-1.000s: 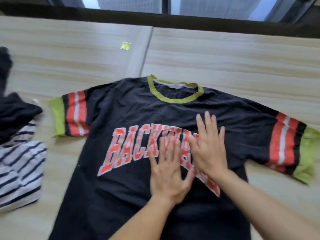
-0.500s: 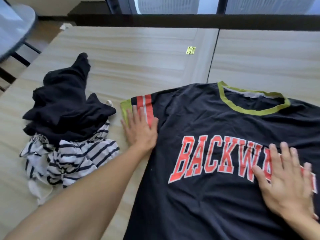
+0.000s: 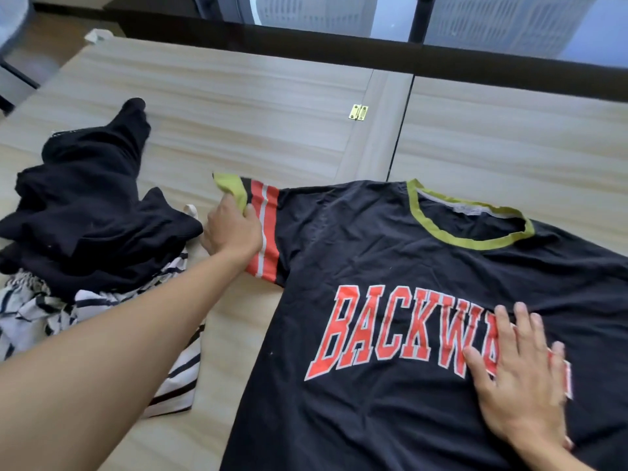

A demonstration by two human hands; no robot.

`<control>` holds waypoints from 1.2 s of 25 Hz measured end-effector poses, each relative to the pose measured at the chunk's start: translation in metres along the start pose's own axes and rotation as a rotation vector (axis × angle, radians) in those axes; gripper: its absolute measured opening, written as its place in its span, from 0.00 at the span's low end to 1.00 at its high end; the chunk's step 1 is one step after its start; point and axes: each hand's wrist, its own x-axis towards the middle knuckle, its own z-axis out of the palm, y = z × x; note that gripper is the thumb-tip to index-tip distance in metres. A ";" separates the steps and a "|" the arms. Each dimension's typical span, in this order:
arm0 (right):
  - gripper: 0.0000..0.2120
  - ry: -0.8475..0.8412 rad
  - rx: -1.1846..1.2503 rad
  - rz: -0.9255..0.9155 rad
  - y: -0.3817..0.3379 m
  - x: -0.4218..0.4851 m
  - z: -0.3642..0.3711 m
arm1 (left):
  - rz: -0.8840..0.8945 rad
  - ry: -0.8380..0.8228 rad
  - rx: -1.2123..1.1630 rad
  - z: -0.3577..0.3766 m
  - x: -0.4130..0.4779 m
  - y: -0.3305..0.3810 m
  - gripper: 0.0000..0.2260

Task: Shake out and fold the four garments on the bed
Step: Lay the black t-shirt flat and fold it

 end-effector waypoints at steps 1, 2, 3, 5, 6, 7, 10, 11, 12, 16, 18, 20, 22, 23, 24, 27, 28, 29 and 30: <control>0.40 -0.004 0.004 -0.001 -0.001 0.000 -0.001 | 0.110 0.039 0.031 -0.010 -0.005 0.015 0.13; 0.39 0.000 0.006 0.000 -0.001 -0.001 -0.001 | 0.224 0.069 0.070 -0.018 -0.012 0.034 0.13; 0.39 0.007 0.006 0.000 -0.001 -0.001 -0.001 | 0.340 0.095 0.110 -0.028 -0.021 0.053 0.14; 0.39 0.013 0.012 0.001 -0.002 -0.002 -0.001 | 0.572 0.092 0.137 -0.041 -0.046 0.089 0.16; 0.39 0.015 0.015 0.000 -0.002 -0.002 -0.001 | 0.680 0.029 0.114 -0.043 -0.062 0.103 0.18; 0.38 0.017 0.014 -0.001 -0.002 -0.002 -0.002 | 0.767 -0.071 0.044 -0.042 -0.080 0.111 0.18; 0.38 0.022 0.008 -0.006 -0.001 -0.002 -0.001 | 0.819 -0.256 -0.214 -0.014 -0.115 0.101 0.10; 0.37 0.026 0.004 -0.005 -0.001 -0.003 -0.001 | 0.827 -0.253 -0.194 0.004 -0.121 0.090 0.08; 0.37 0.031 0.001 -0.009 0.000 -0.003 0.000 | 0.859 -0.267 -0.107 0.025 -0.127 0.077 0.11; 0.37 0.044 0.009 -0.018 -0.001 -0.003 0.001 | 0.948 -0.446 0.309 0.101 -0.153 0.039 0.33; 0.37 0.050 0.003 -0.012 0.000 -0.003 0.002 | 0.940 -0.376 0.383 0.119 -0.157 0.032 0.38; 0.37 0.047 -0.006 -0.006 0.000 -0.003 0.003 | 0.925 -0.319 0.393 0.121 -0.157 0.032 0.39; 0.37 0.051 0.004 -0.011 -0.001 -0.005 0.003 | 0.945 -0.266 0.327 0.118 -0.172 0.041 0.37; 0.36 0.061 0.023 -0.015 -0.002 -0.005 0.003 | 0.987 -0.252 0.261 0.118 -0.191 0.045 0.35; 0.35 0.078 0.039 -0.016 -0.001 -0.003 0.002 | 1.043 -0.258 0.201 0.122 -0.216 0.049 0.33; 0.32 0.129 0.180 0.009 0.001 -0.003 -0.005 | 1.078 -0.254 0.189 0.142 -0.283 0.048 0.30; 0.33 0.125 0.314 0.008 -0.001 -0.003 -0.011 | 1.036 -0.237 0.226 0.146 -0.288 0.046 0.30; 0.34 0.117 0.471 0.017 0.002 -0.006 -0.019 | 1.001 -0.227 0.265 0.150 -0.290 0.044 0.31; 0.35 0.132 0.618 0.036 0.008 -0.007 -0.029 | 0.991 -0.211 0.302 0.151 -0.286 0.043 0.33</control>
